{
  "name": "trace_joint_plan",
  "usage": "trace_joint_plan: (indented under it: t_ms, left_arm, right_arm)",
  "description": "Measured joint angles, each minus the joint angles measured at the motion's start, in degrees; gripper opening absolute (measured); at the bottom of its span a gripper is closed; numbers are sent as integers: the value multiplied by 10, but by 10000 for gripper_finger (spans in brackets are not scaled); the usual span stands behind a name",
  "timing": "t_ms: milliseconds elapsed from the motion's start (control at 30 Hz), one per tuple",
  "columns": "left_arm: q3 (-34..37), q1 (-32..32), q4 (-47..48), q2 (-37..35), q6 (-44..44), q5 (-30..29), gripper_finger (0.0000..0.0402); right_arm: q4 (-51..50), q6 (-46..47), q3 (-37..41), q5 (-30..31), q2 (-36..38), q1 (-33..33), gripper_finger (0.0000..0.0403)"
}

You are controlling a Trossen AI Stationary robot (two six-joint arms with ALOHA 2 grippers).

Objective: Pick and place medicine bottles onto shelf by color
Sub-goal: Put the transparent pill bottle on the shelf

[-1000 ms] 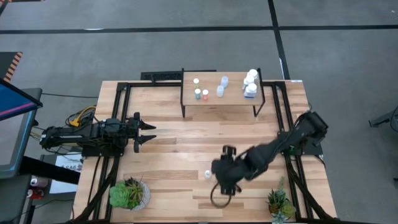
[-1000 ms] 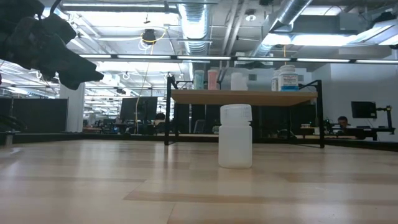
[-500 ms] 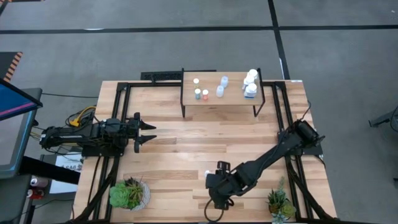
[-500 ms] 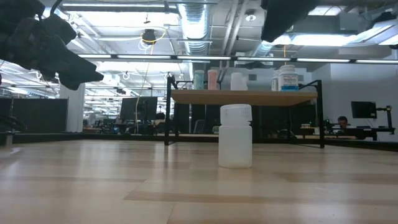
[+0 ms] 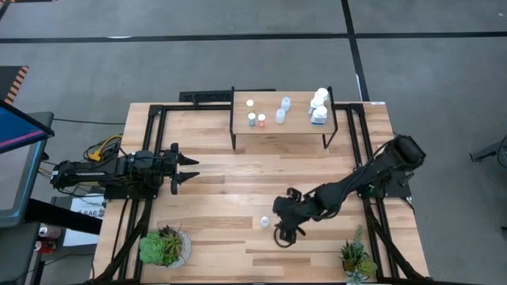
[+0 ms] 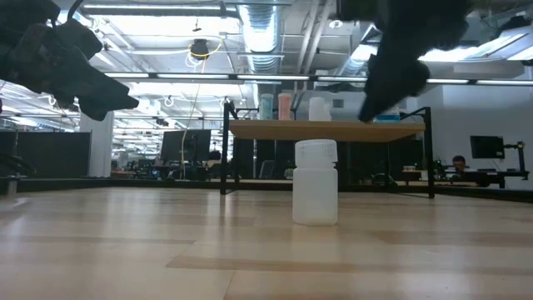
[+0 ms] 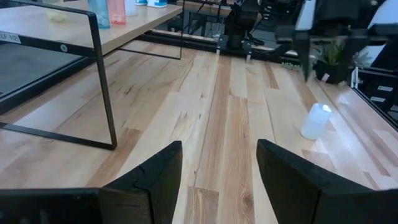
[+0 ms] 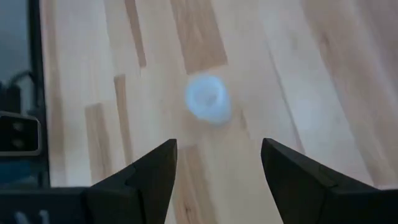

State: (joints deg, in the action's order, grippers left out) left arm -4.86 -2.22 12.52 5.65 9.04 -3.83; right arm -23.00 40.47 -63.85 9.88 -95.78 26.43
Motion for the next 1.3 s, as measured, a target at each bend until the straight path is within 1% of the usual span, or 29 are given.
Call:
trace_joint_plan:
  t_ms: [133,200,333,433,467,700,900,1300]
  left_arm:
    - [0,0,0,0,0,0,195]
    - [0,0,0,0,0,0,195]
    - [0,0,0,0,0,0,195]
    - [0,0,0,0,0,0,195]
    - [0,0,0,0,0,0,195]
    - [0,0,0,0,0,0,195]
    - [0,0,0,0,0,0,195]
    - [0,0,0,0,0,0,195]
  right_arm:
    - [5,-8,-18,-25,-39,2,256]
    - [1,-24,-37,-27,-66,1,256]
    - [-25,-52,-80,-28,-100,-8,256]
    - [-60,-72,-96,-35,-114,-19,256]
    - [-57,-76,-102,-41,-117,-24,256]
    - [-63,-110,-116,-56,-123,-44,256]
    - [-65,-132,-116,-69,-123,-45,256]
    - [-63,-151,-116,-70,-123,-49,256]
